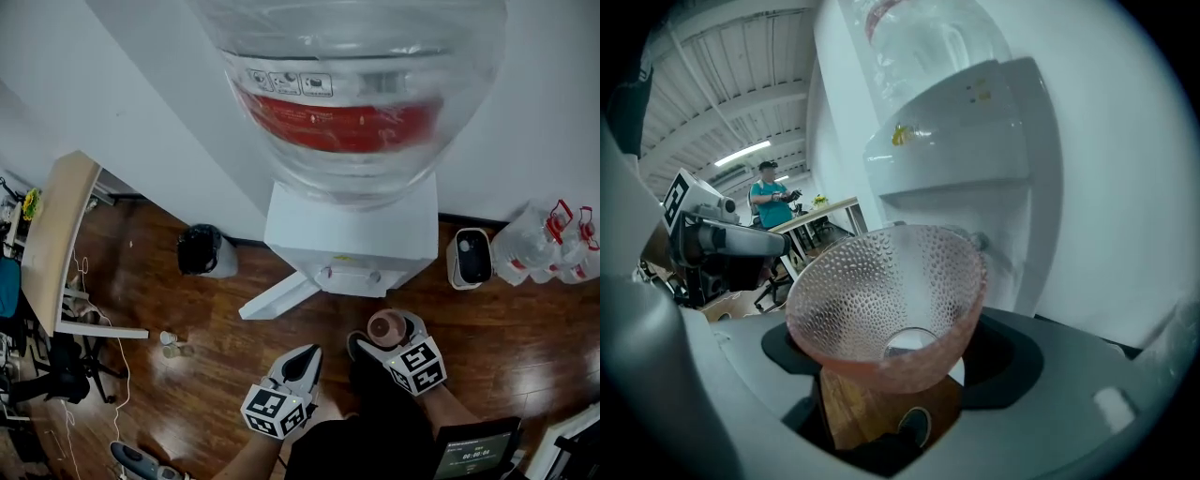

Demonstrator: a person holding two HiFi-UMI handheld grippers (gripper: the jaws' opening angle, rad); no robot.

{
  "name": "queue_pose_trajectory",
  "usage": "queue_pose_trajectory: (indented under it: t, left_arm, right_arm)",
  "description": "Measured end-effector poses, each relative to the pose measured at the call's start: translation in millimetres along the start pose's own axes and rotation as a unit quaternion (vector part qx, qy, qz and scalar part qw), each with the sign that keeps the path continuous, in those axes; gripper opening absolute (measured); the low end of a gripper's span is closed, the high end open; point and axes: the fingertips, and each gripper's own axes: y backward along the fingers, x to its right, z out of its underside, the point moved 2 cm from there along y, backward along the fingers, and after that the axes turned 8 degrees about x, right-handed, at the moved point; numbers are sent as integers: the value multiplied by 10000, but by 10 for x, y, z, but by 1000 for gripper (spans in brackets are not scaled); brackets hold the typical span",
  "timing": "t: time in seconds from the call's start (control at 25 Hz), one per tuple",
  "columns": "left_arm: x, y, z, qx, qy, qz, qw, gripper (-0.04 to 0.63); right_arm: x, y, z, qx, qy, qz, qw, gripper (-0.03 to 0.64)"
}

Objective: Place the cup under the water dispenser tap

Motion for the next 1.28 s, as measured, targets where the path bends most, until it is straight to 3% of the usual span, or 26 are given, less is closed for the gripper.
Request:
queue_pose_trajectory:
  t: [0.48, 0.72, 0.84, 1.28]
  left_arm:
    - [-529, -629, 472, -288, -28, 8, 9996, 0]
    - [-673, -709, 628, -309, -17, -73, 9995, 0]
    - [-731, -759, 682, -276, 214, -157, 9993, 0]
    - [-870, -743, 666, -53, 340, -120, 9993, 0]
  right_arm:
    - [548, -967, 775, -176, 119, 2, 9998, 399]
    - [758, -1242, 804, 68, 160, 302, 9994, 399]
    - [840, -1349, 825, 139, 186, 361, 9991, 399]
    - [1001, -1606, 1003, 29, 45, 747, 9972, 397]
